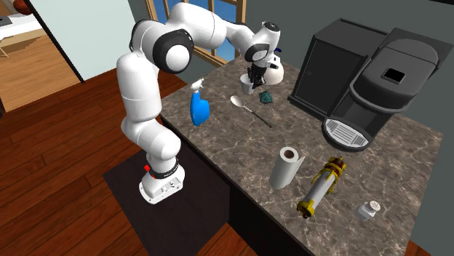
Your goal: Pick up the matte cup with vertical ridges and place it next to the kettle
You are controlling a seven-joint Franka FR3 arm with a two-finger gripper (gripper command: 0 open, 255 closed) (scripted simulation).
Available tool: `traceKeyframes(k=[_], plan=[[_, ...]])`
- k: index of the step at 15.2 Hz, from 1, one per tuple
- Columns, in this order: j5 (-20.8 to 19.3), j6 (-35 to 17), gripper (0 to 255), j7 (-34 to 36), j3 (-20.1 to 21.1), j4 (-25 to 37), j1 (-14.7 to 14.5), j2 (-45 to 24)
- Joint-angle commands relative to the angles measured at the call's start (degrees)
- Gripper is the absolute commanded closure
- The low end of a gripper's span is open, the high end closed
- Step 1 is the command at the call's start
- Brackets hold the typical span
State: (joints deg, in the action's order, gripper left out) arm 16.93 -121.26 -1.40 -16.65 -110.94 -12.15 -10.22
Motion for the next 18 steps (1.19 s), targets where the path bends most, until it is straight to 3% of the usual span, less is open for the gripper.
traceKeyframes(k=[1,2,3,8,12,18], plan=[[0.0,0.0,255,0.0,0.0,0.0,0.0,0.0],[0.0,0.0,255,0.0,0.0,0.0,0.0,0.0],[0.0,0.0,0,0.0,0.0,0.0,0.0,0.0],[0.0,0.0,0,0.0,0.0,0.0,0.0,0.0],[-1.7,6.4,0,1.1,-0.7,3.9,0.5,2.7],[-1.7,6.4,0,1.1,-0.7,3.9,0.5,2.7]])
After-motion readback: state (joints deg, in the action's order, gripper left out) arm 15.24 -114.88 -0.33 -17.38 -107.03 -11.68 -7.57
